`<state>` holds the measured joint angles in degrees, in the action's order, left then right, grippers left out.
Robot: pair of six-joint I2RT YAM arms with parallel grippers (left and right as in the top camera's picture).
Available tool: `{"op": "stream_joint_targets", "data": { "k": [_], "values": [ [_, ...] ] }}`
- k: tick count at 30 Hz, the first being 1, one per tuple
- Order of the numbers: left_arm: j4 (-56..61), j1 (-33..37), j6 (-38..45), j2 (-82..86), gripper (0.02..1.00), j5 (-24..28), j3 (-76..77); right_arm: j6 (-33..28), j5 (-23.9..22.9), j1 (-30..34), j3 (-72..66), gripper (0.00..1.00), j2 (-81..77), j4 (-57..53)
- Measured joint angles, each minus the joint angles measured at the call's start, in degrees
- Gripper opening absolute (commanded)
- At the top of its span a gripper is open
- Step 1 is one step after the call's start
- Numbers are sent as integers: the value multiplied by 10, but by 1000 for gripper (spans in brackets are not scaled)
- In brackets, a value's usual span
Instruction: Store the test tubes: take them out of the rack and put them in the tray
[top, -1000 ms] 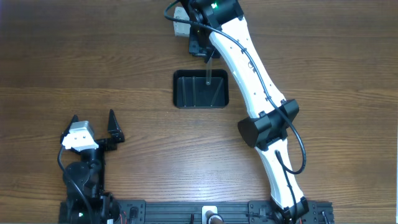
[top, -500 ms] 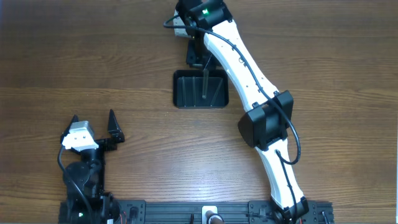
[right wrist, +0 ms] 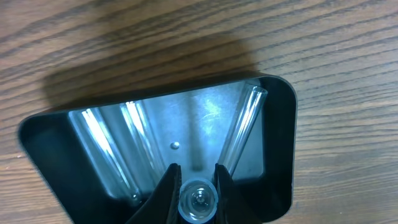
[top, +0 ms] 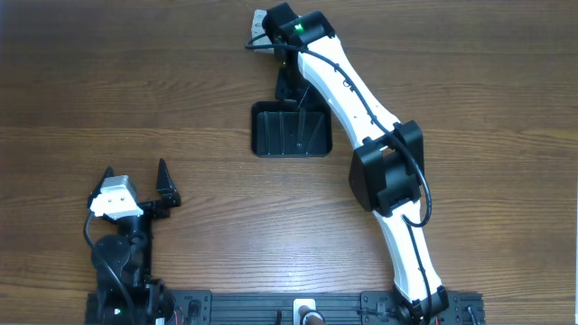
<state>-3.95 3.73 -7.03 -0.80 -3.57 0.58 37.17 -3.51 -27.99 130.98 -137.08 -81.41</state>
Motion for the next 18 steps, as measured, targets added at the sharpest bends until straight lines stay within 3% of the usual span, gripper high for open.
{"op": "stream_joint_targets", "data": {
  "k": [18],
  "values": [
    [0,0,0,0,998,0,0,8,1,10,-68,69,0,52]
  ]
}}
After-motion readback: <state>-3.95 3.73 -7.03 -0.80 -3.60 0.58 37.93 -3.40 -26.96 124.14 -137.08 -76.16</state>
